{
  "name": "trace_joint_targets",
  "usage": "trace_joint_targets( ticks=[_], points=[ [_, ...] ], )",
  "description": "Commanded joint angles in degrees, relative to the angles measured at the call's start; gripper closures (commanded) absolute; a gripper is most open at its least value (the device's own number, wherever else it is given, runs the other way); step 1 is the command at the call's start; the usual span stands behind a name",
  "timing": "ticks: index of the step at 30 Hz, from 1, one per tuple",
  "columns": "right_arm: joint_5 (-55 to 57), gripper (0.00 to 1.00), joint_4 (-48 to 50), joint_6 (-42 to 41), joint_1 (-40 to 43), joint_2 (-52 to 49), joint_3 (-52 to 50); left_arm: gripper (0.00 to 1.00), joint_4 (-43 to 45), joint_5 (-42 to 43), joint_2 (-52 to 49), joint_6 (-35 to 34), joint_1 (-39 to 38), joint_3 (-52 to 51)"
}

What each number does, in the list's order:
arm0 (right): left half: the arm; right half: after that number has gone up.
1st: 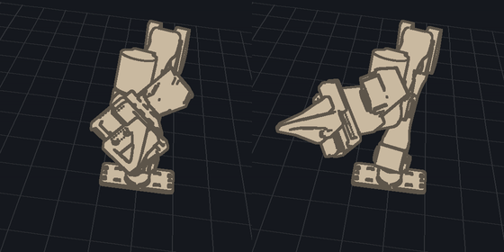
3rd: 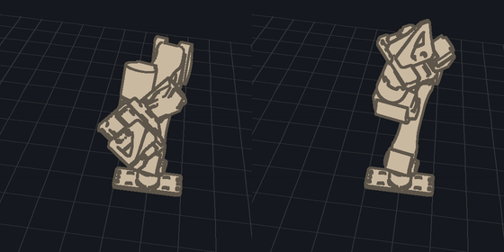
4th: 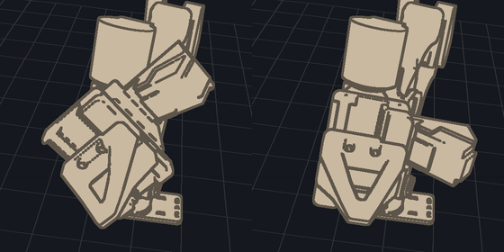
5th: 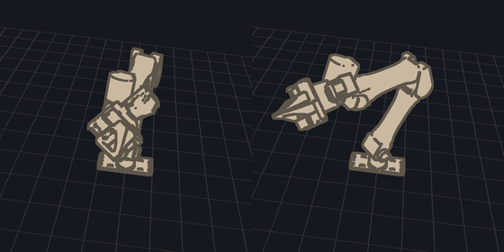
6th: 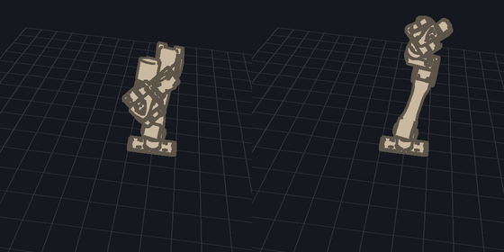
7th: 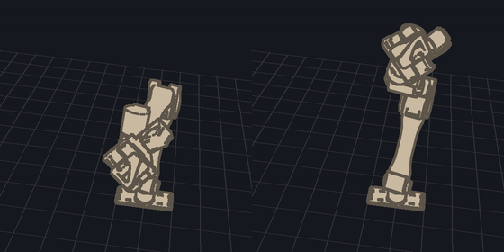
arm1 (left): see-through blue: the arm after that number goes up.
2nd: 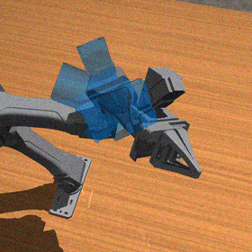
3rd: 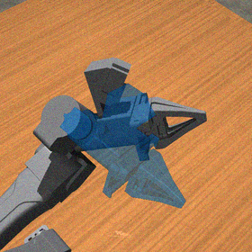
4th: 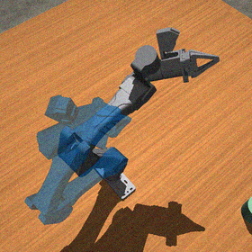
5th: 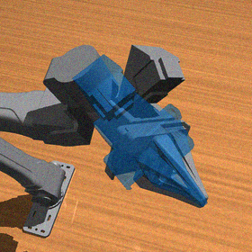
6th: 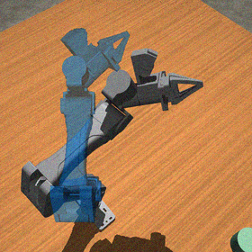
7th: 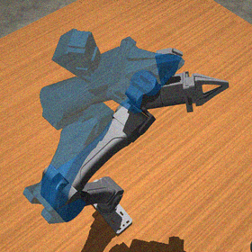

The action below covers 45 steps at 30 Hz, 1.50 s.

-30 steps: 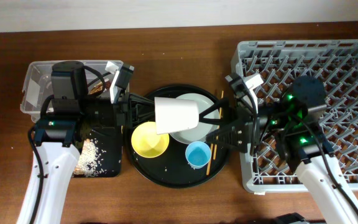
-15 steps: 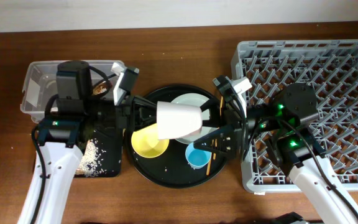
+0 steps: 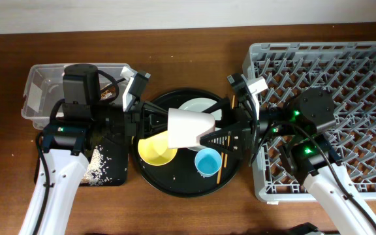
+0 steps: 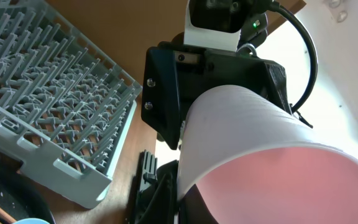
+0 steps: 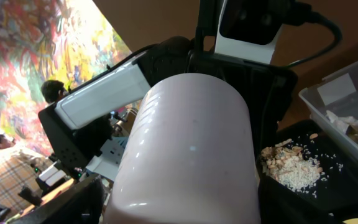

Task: Sort waste into correct bins and load items into the dishwasher rack
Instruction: 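Grasp the pink cup with the right gripper from the left gripper, then open the left gripper and carry the pink cup right to the rack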

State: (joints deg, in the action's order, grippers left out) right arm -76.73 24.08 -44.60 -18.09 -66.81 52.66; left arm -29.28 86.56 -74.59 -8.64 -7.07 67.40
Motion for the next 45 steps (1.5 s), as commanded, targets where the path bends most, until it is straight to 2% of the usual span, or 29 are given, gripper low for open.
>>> trace_joint_targets(
  ticks=[1, 7, 12, 18, 22, 27, 29, 31, 33, 39, 43, 45],
  points=[
    [0.7, 0.2, 0.15, 0.39, -1.44, 0.42, 1.03, 1.0, 0.13, 0.02, -0.09, 0.09, -0.09, 0.7],
    [0.72, 0.19, 0.2, 2.08, -3.34, 0.42, 1.03, 1.0, 0.11, 0.26, -0.09, 0.07, -0.09, 0.7],
    [0.96, 0.25, 0.2, 2.19, -3.34, 0.35, 1.03, 1.0, 0.07, 0.26, -0.09, 0.07, -0.31, 0.7],
    [0.92, 0.25, 0.2, 2.16, -3.34, -0.55, 1.03, 1.0, 0.11, 0.2, -0.09, 0.09, -2.58, 0.7],
    [0.85, 0.36, 0.17, 2.14, -3.34, -0.55, 1.03, 1.0, 0.13, -1.16, -0.09, 0.09, -2.56, 0.7],
    [0.26, 0.37, 0.17, 2.14, -3.34, -0.55, 1.03, 1.0, 0.15, -3.06, -0.09, 0.09, -2.56, 0.7],
    [0.31, 0.38, 0.2, 2.16, -3.32, -0.55, 1.03, 0.92, 0.15, -3.06, -0.09, 0.09, -2.56, 0.7],
    [0.5, 0.38, 0.2, 2.19, -3.28, -0.55, 1.03, 0.69, 0.15, -3.08, -0.09, 0.11, -2.56, 0.7],
    [0.7, 0.39, 0.22, 3.19, -3.23, -0.55, 1.03, 0.6, 0.13, -4.61, -0.09, 0.11, -2.51, 0.7],
    [0.9, 0.44, 0.2, 4.09, -0.76, -0.55, 1.03, 0.57, 0.13, -13.57, -0.09, 0.09, -2.14, 0.7],
    [0.9, 0.45, 0.15, 4.07, 2.12, -0.55, 1.03, 0.56, 0.07, -21.49, -0.09, 0.07, 1.16, 0.7],
    [0.94, 0.45, -0.37, 4.09, 3.45, -0.55, 1.03, 0.56, -0.04, -22.16, -0.09, 0.07, 3.04, 0.7]
  ],
)
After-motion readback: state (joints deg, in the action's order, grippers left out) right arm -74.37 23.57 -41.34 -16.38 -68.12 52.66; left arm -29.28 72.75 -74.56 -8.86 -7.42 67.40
